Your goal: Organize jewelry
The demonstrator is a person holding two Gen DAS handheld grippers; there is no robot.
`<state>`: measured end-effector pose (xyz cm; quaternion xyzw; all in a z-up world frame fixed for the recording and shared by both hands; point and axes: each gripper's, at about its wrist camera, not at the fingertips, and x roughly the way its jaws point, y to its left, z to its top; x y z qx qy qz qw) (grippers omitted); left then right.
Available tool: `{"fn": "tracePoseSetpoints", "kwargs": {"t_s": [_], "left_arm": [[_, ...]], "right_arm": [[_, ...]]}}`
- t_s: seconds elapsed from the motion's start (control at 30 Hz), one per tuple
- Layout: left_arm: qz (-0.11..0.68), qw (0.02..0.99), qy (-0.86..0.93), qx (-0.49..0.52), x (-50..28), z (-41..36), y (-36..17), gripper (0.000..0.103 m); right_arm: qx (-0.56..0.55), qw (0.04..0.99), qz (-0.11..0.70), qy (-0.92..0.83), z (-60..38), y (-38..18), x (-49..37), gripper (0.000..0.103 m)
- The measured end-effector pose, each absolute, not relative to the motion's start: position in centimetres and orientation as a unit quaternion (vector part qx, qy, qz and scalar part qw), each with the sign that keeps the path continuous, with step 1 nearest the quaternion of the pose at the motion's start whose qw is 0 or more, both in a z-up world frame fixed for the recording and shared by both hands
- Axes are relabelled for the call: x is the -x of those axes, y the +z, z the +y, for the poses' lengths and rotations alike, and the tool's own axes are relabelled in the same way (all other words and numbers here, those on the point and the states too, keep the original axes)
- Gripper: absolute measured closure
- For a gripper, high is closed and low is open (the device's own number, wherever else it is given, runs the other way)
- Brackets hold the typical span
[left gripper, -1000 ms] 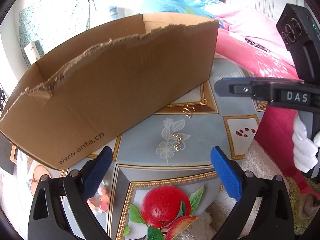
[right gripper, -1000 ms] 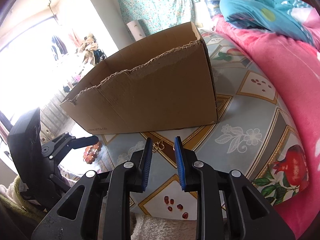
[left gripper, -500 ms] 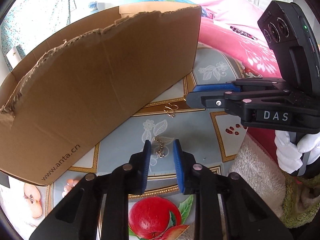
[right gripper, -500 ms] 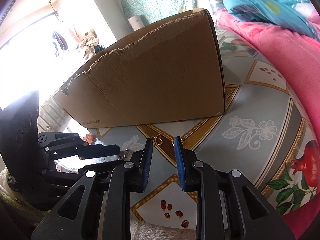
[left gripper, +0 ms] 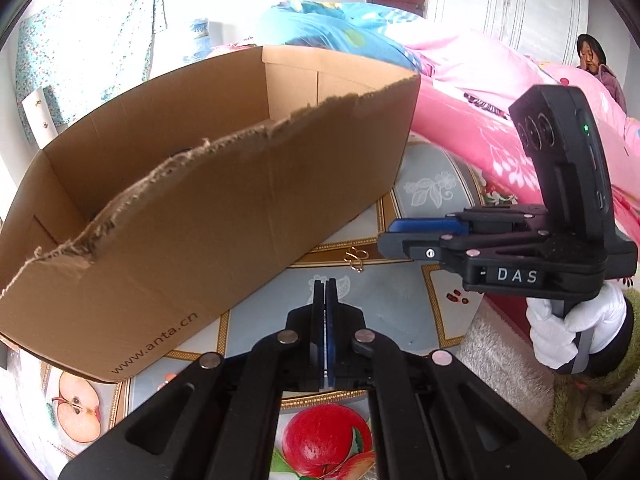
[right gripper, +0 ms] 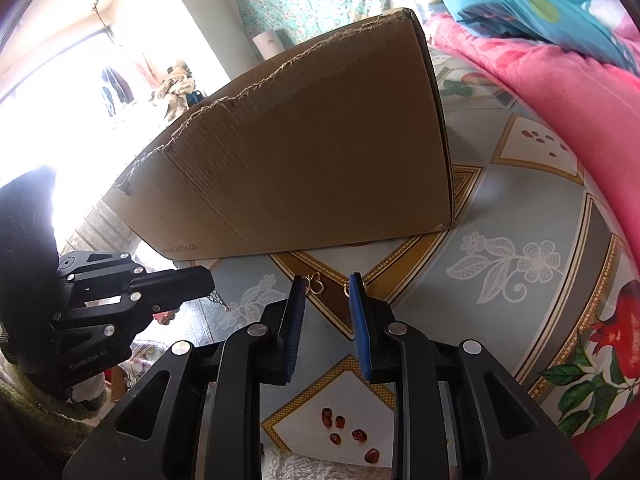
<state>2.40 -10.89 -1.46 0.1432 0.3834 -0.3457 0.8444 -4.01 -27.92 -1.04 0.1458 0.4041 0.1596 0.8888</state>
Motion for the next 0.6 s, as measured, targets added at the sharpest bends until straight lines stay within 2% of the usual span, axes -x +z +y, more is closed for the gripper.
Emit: {"fn": "tracePoseSetpoints", "kwargs": {"t_s": [0.3, 0.6], "left_arm": [[0.366, 0.856, -0.347, -0.114, -2.1, -9.5, 0.1, 0.103], [0.376, 0.854, -0.345, -0.104, -2.7, -9.0, -0.8, 0.103]], "right_arm": [[-0.098, 0.895, 0.408, 0.154, -26.0, -1.2, 3.8, 0.077], [0.011, 0.910, 0.392, 0.136, -23.5, -0.9, 2.7, 0.073]]}}
